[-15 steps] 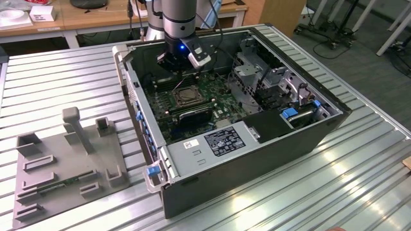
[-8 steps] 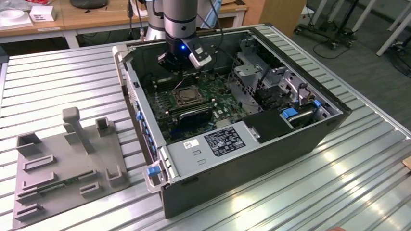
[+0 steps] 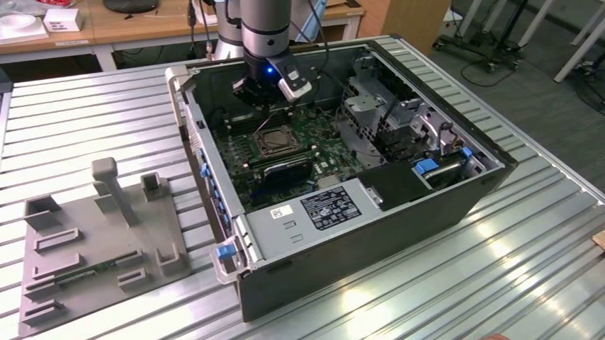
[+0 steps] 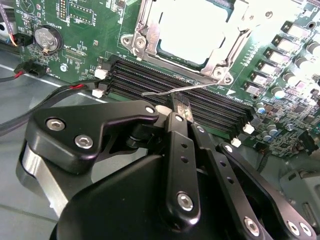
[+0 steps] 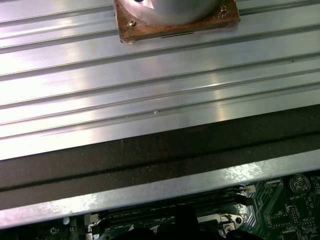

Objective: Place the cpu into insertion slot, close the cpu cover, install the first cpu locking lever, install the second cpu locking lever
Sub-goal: 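Install the first cpu locking lever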

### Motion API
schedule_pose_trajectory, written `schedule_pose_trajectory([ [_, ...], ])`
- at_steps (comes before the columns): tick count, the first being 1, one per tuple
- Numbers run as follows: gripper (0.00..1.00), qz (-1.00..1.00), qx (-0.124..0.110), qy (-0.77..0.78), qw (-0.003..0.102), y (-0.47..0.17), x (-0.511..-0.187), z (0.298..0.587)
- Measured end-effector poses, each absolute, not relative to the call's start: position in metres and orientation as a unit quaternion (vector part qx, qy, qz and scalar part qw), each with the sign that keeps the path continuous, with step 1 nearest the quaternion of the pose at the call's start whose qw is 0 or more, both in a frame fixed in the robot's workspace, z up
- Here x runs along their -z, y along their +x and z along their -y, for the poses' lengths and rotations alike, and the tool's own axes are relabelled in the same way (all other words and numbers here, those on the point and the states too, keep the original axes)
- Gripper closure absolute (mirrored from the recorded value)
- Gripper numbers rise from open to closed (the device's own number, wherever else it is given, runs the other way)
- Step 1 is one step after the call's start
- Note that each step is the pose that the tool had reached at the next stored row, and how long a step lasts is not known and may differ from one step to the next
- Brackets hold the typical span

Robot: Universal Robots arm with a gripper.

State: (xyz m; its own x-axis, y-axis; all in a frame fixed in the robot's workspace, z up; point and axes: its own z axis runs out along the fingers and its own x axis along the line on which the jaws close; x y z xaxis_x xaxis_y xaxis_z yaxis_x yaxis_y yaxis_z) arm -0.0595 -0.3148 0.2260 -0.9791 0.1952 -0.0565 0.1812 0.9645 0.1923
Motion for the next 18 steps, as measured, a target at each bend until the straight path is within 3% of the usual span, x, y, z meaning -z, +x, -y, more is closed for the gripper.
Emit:
schedule_pose_trajectory([
  [18, 0.9, -0.99, -0.094, 0.095, 0.038, -0.0571, -0.222, 0.3155],
])
